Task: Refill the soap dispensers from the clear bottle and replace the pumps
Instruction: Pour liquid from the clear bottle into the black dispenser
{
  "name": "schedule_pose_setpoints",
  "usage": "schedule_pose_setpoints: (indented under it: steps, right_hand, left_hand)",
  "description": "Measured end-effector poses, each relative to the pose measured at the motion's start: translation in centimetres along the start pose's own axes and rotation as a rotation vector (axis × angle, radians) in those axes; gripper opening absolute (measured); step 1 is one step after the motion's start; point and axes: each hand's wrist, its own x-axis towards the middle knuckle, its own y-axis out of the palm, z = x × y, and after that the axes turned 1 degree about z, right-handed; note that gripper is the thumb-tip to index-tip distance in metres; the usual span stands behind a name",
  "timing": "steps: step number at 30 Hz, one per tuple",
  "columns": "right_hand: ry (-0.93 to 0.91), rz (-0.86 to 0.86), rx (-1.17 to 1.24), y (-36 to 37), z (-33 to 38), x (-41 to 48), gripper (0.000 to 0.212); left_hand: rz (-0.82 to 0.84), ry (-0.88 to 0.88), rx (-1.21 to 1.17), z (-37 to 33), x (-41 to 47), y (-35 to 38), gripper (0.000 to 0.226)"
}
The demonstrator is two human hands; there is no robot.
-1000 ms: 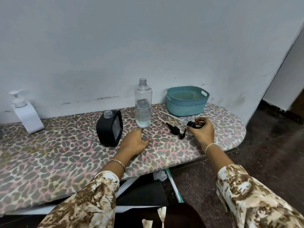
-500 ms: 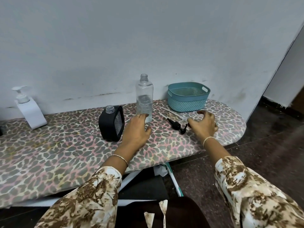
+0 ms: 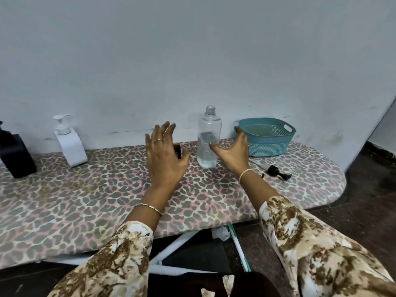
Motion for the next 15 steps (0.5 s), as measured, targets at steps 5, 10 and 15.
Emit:
schedule_pose_setpoints:
  steps: [5, 10, 15]
  right_hand:
    - [0.098, 0.061, 0.066, 2.9, 0.3, 0.7, 0.109]
    - [0.107, 0.078, 0.112, 5.5, 0.3, 1.1, 0.112]
    - [0.14, -0.028, 0.154, 7.2, 0.3, 1.7, 0.104]
  left_hand:
    - [0.095, -0.092, -0.021, 2.6, -1.2, 0.2, 0.084]
    - [0.119, -0.243, -0.159, 4.0, -2.7, 1.0, 0.096]
    - [0.043, -0.345, -0.314, 4.1, -3.9, 1.9, 0.095]
